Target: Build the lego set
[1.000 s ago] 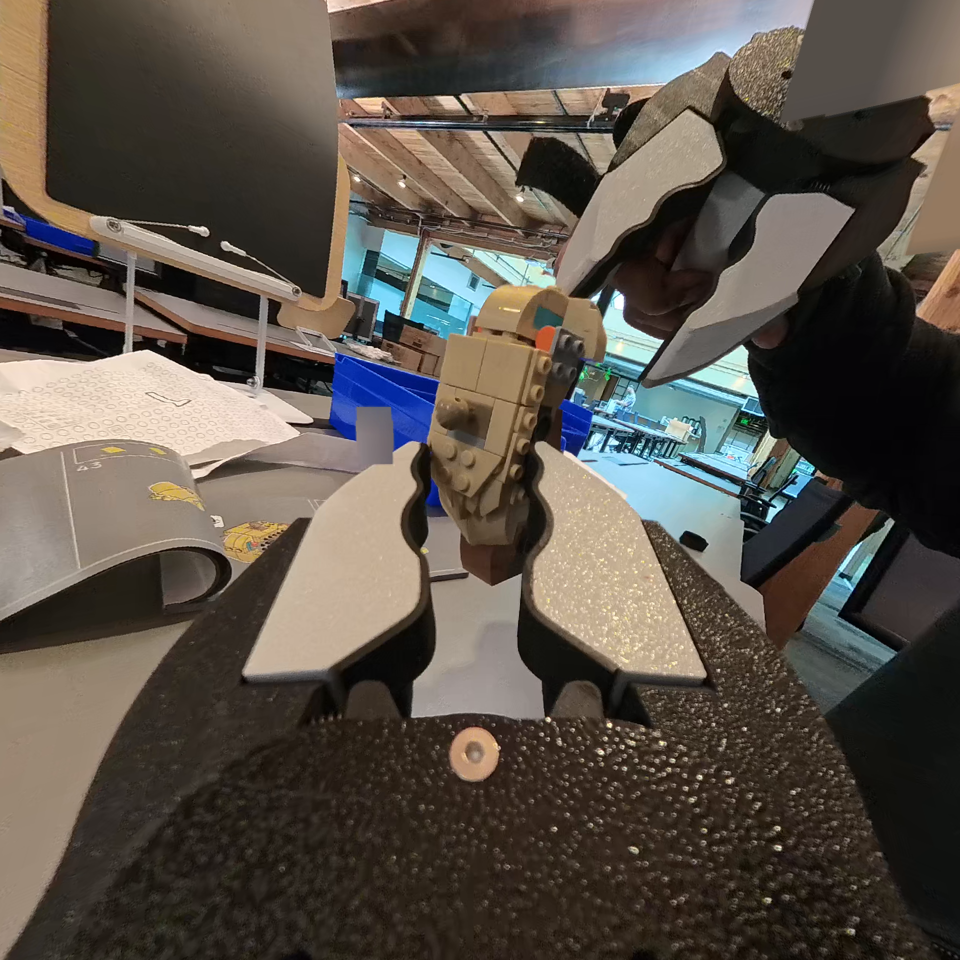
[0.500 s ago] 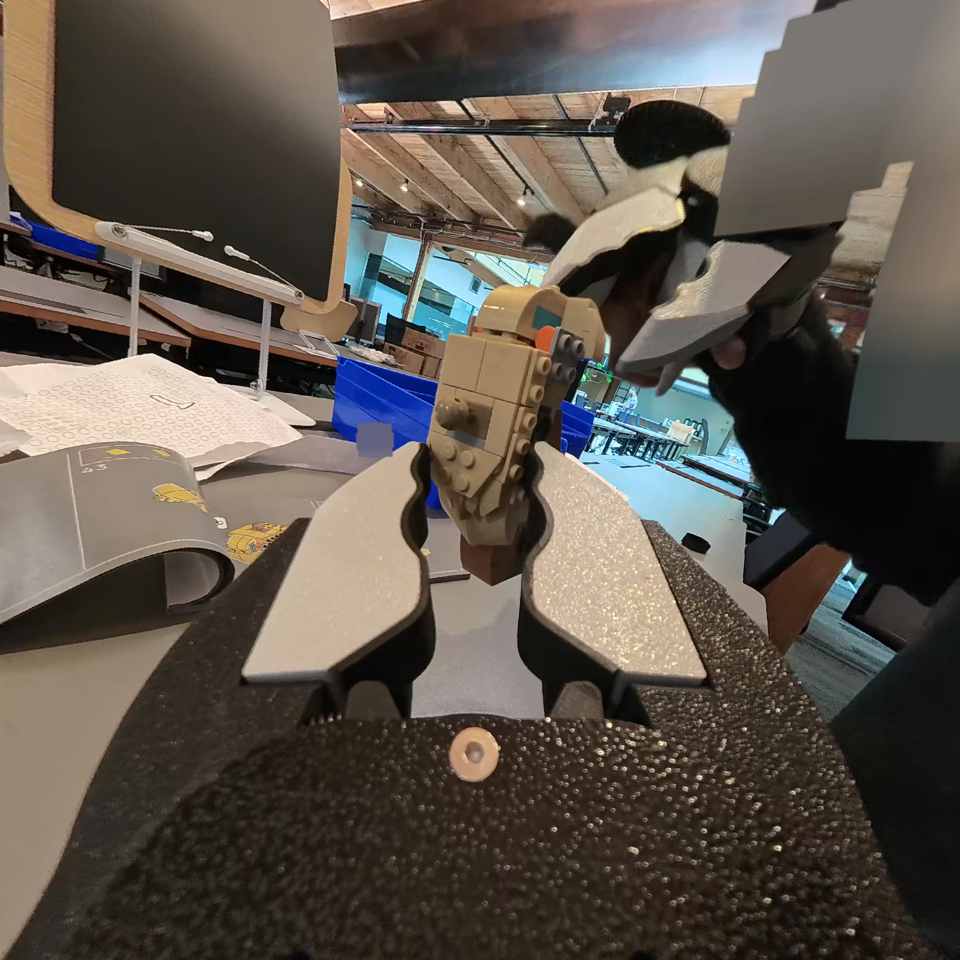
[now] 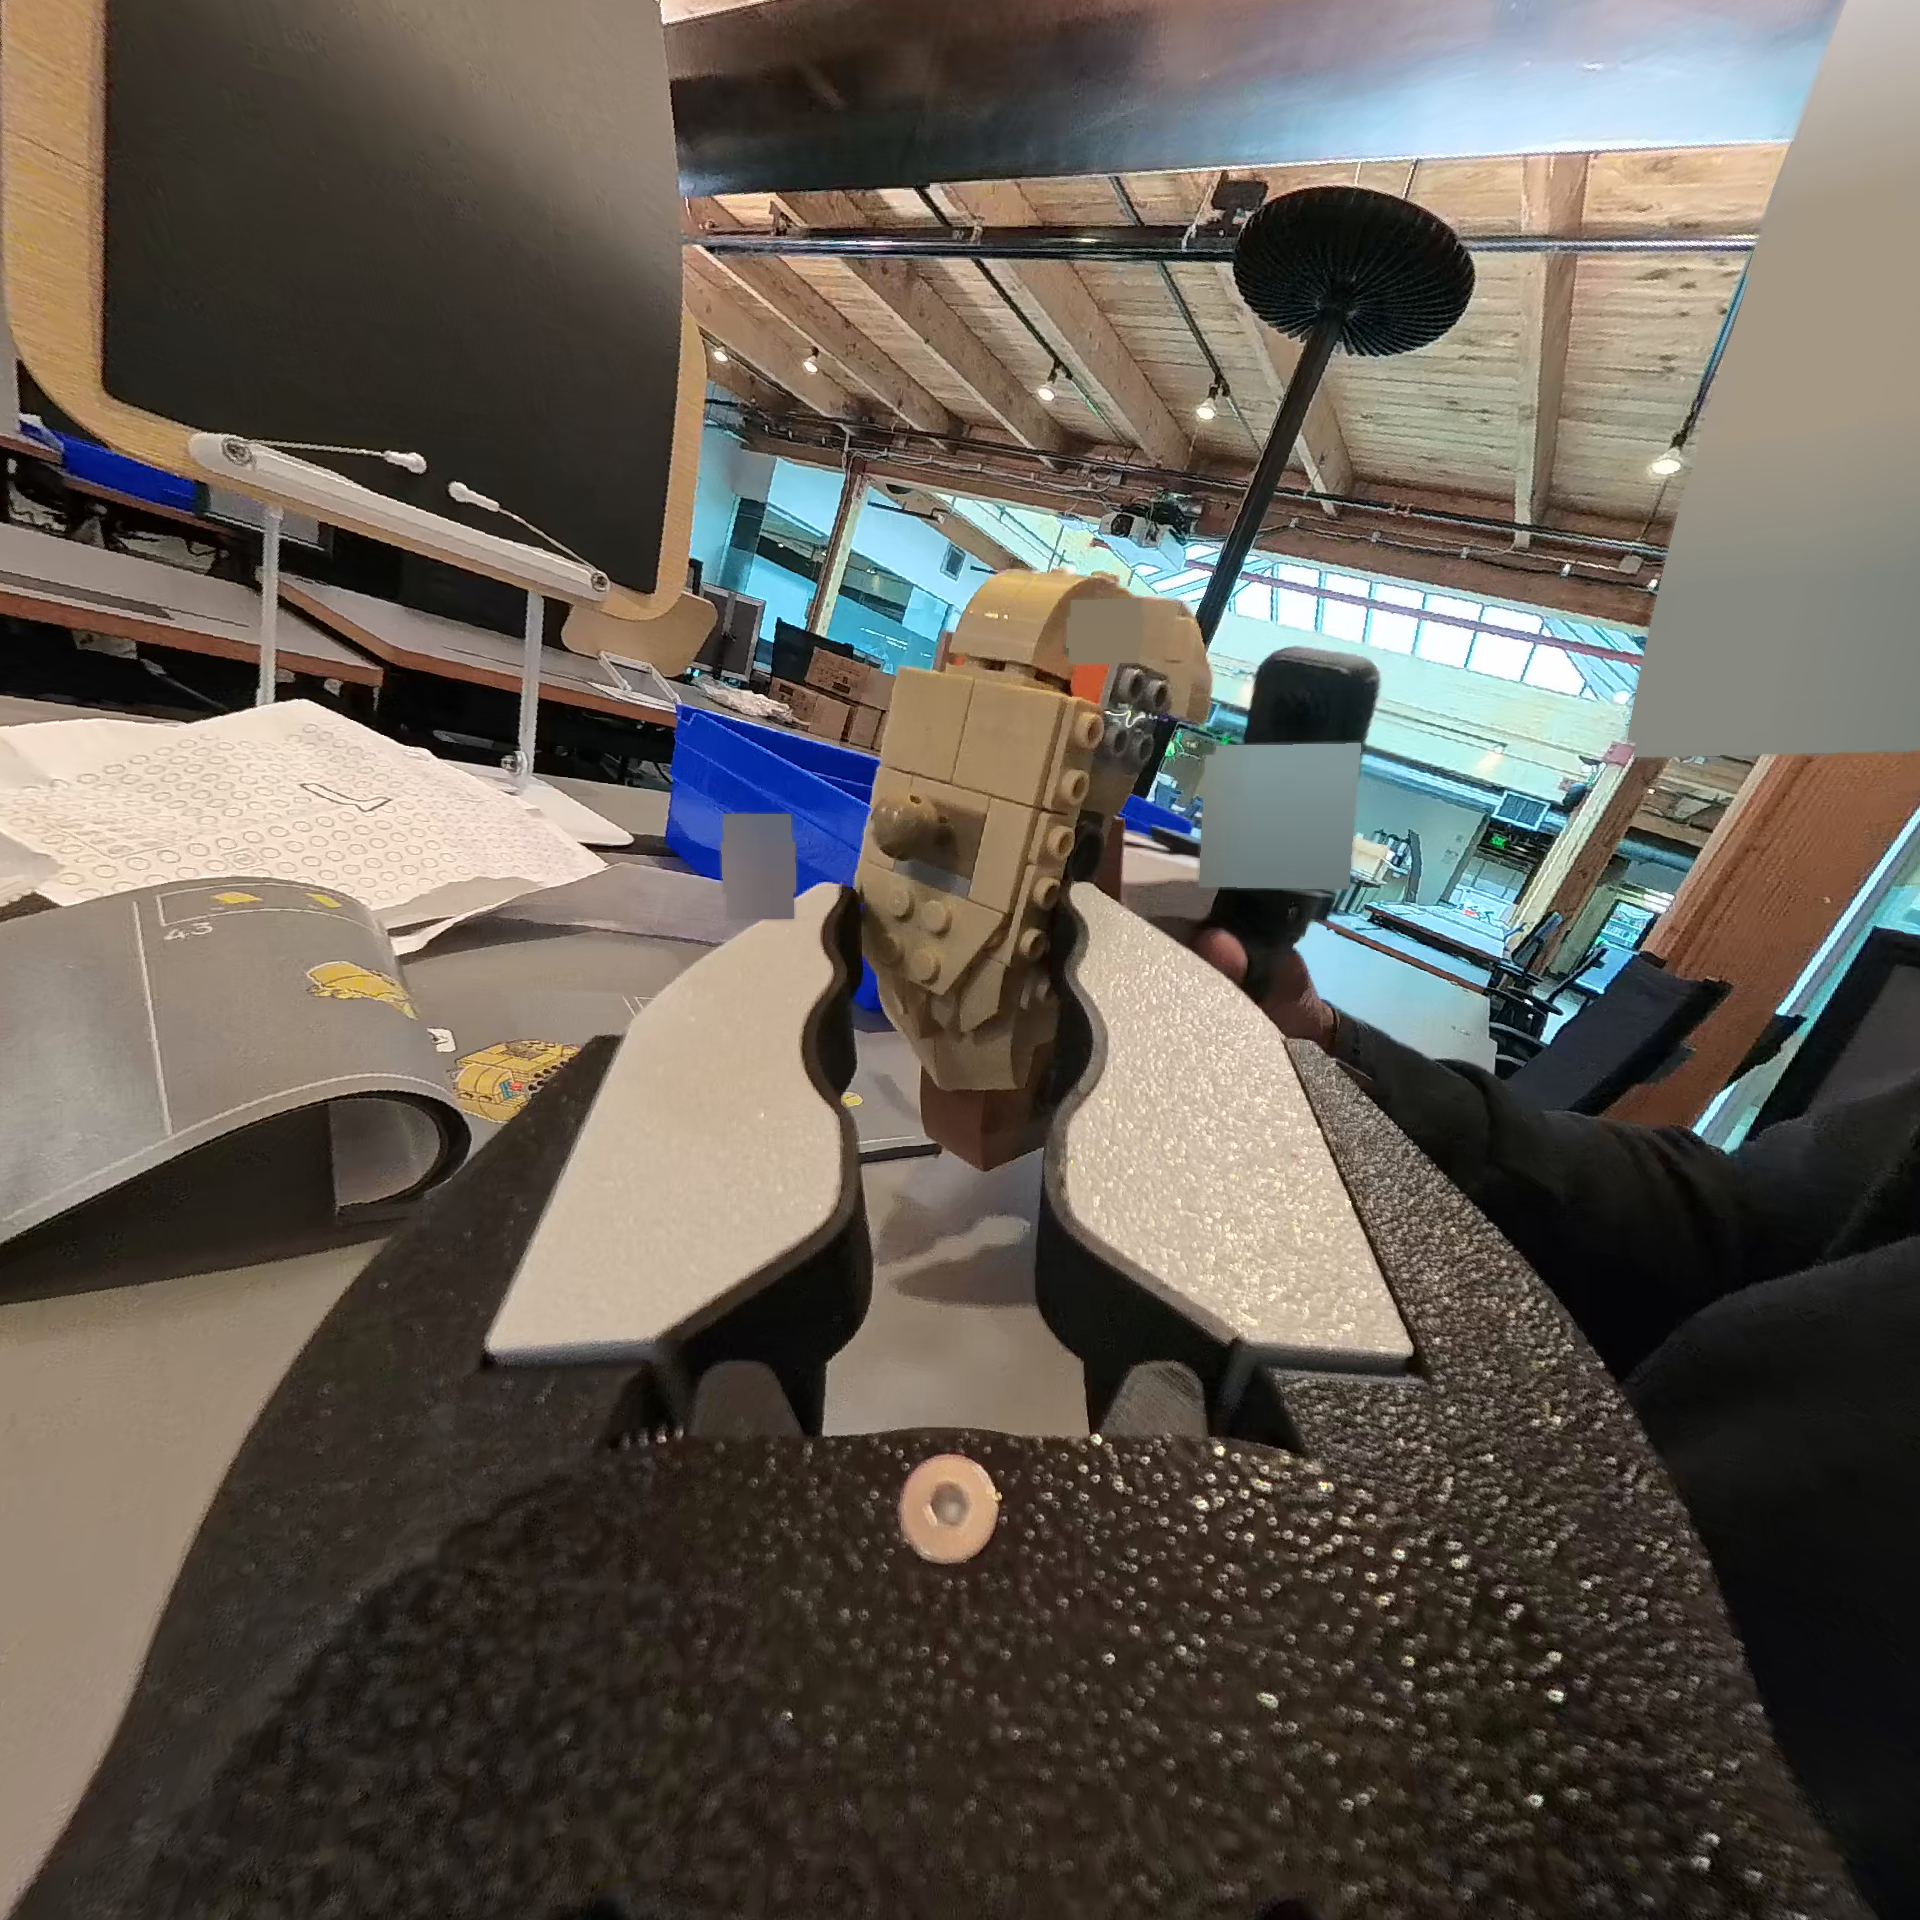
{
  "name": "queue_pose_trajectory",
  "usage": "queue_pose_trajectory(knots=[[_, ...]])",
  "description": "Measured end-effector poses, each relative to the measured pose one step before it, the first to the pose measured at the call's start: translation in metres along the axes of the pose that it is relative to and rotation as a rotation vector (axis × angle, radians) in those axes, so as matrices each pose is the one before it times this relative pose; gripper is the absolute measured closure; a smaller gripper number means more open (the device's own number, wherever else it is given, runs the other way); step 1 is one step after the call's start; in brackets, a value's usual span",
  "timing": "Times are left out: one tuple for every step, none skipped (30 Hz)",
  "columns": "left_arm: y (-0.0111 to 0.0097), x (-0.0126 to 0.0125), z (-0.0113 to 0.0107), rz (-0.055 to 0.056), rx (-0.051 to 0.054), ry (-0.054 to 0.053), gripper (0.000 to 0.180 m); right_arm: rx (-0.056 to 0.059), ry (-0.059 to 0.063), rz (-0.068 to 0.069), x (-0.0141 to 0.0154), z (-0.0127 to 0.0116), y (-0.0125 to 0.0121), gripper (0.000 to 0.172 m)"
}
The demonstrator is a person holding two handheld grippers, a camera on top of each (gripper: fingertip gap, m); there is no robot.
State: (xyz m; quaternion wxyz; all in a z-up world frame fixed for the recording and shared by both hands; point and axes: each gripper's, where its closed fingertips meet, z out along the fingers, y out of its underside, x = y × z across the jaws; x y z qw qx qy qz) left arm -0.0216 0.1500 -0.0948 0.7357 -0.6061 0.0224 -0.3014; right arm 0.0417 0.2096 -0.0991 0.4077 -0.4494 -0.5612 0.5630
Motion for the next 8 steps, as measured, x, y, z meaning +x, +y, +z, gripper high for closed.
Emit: queue_pose_trajectory(knots=[[0.00039, -0.00011, 0.00029, 0.0018, -0.0022, -0.0015, 0.146, -0.0078, 0.0151, -0.0203, 0.00011, -0.00017, 0.00393, 0.17], [0.00028, -0.00034, 0.0003, 0.0031, -0.0028, -0.0031, 0.147, -0.0008, 0.0011, -0.0012, -0.00123, 0.00007, 0.00334, 0.172], [0.00045, -0.00041, 0.00028, 0.0017, -0.003, -0.0029, 0.147, 0.0049, -0.0072, 0.0152, -0.00194, 0.00006, 0.00236, 0.172], [0.00041, -0.00003, 0.00024, -0.0002, -0.003, -0.0004, 0.147, 0.0062, -0.0039, 0.0211, -0.00115, 0.00023, 0.00165, 0.172], [0.00036, 0.00002, 0.00024, 0.0008, -0.0023, -0.0005, 0.146, 0.003, 0.002, 0.0186, -0.00009, 0.00036, 0.00154, 0.172], [0.00049, -0.00015, 0.00028, 0.0005, -0.0026, -0.0014, 0.146, -0.0008, 0.0015, 0.0142, -0.00002, 0.00054, 0.00183, 0.172], [0.00034, -0.00012, 0.00022, -0.0004, -0.0028, -0.0006, 0.146, -0.0037, -0.0032, 0.0106, -0.00049, 0.00067, 0.00178, 0.172], [0.00042, 0.00003, 0.00026, -0.0002, -0.0024, 0.0003, 0.146, -0.0003, 0.0026, 0.0079, 0.00032, 0.00066, 0.00166, 0.172]])
